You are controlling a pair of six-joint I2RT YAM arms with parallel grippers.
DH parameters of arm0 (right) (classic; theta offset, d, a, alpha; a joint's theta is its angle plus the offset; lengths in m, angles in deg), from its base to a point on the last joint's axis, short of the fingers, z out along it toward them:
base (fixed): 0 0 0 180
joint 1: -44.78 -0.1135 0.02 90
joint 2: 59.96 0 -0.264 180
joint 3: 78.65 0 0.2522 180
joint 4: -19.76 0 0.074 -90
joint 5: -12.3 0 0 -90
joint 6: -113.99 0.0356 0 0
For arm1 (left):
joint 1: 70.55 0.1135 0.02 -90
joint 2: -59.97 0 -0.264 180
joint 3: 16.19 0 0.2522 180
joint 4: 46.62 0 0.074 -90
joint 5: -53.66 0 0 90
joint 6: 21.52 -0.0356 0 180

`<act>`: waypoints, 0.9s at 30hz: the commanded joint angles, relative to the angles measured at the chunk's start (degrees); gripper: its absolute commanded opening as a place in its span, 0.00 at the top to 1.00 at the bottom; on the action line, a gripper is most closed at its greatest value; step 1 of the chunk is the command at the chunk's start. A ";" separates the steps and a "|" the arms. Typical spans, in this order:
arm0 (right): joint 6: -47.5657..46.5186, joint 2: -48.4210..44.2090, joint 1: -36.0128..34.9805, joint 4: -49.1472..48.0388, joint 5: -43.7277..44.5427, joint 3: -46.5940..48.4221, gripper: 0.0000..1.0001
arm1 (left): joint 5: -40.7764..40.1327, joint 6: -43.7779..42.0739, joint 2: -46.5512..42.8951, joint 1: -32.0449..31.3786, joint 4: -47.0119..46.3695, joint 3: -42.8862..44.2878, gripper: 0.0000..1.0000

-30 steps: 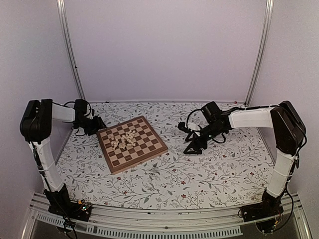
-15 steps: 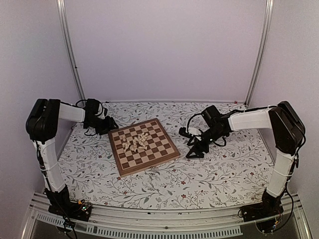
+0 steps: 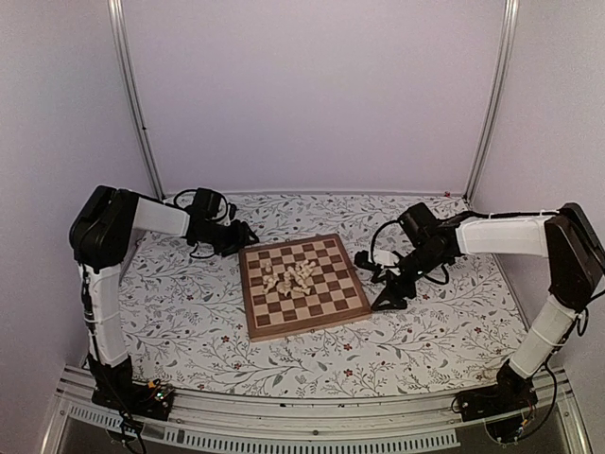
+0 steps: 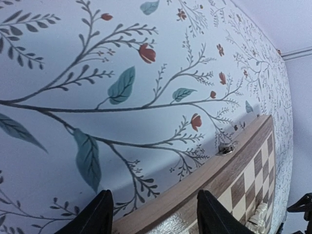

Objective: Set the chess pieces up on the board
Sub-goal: Move the chessboard to the center of the board.

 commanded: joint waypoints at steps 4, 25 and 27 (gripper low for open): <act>0.40 -7.56 2.14 1.84 2.03 -4.81 0.13 | 1.81 4.02 2.20 -5.22 0.03 0.71 0.40; 2.25 -15.76 3.39 -0.07 2.19 -10.34 0.12 | -10.41 -5.08 -2.66 -10.00 12.76 11.64 0.37; 2.01 -16.93 3.50 1.12 1.78 -9.18 0.12 | -13.63 -10.73 -5.62 -10.13 16.26 13.45 0.36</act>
